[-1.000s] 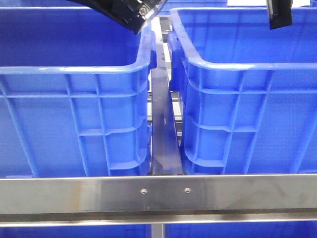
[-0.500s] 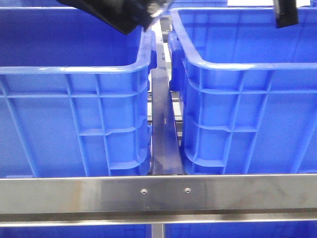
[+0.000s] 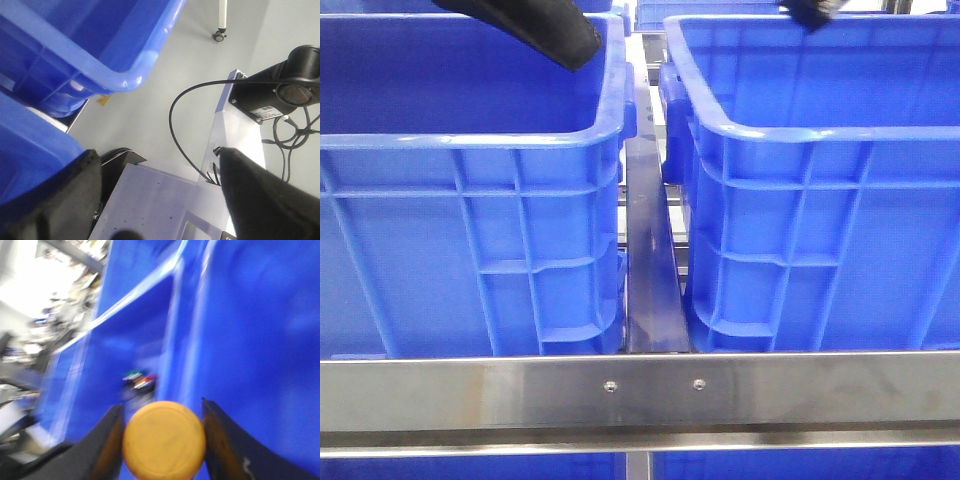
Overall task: Pick red and yellow buttons and place in box
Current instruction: 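Lower the yellow button into the empty crate with the right gripper and release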
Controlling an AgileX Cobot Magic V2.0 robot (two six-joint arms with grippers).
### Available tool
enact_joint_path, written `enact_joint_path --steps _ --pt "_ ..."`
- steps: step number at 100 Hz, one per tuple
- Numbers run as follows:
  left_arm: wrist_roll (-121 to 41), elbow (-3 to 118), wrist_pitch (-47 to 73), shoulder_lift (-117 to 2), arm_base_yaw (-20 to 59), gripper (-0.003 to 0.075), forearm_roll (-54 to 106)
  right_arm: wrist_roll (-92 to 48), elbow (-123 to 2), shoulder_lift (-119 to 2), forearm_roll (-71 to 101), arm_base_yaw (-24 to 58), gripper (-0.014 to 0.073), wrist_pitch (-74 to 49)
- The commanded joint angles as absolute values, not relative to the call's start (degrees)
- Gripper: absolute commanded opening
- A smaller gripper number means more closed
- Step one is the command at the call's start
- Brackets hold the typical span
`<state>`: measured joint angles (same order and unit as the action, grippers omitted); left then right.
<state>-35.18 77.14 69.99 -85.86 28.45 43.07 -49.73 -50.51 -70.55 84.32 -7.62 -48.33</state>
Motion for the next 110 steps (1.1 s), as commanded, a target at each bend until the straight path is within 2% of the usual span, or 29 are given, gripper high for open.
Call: enact_joint_path --steps 1,13,27,45,63,110 --pt "-34.64 78.84 71.07 -83.38 28.90 0.0481 46.05 -55.04 -54.48 -69.37 82.78 -8.38 0.0164 -43.33" --pt "-34.64 78.84 71.60 -83.38 28.90 0.0481 46.05 -60.50 -56.28 -69.41 78.52 -8.32 0.0164 -33.94" --pt "-34.64 78.84 71.60 -83.38 28.90 0.0481 46.05 -68.05 -56.62 -70.79 79.68 -8.22 0.0164 -28.43" --pt "-34.64 78.84 71.67 -83.38 28.90 0.0481 46.30 -77.43 -57.51 -76.73 82.02 -6.85 0.0164 -25.44" --pt "-34.64 78.84 71.67 -83.38 28.90 0.0481 46.53 -81.98 -63.73 -84.43 83.01 -4.17 0.0164 -23.77" --pt "-34.64 78.84 71.67 -83.38 28.90 0.0481 46.53 -82.30 -75.12 -100.94 83.01 -2.67 0.0164 -24.18"
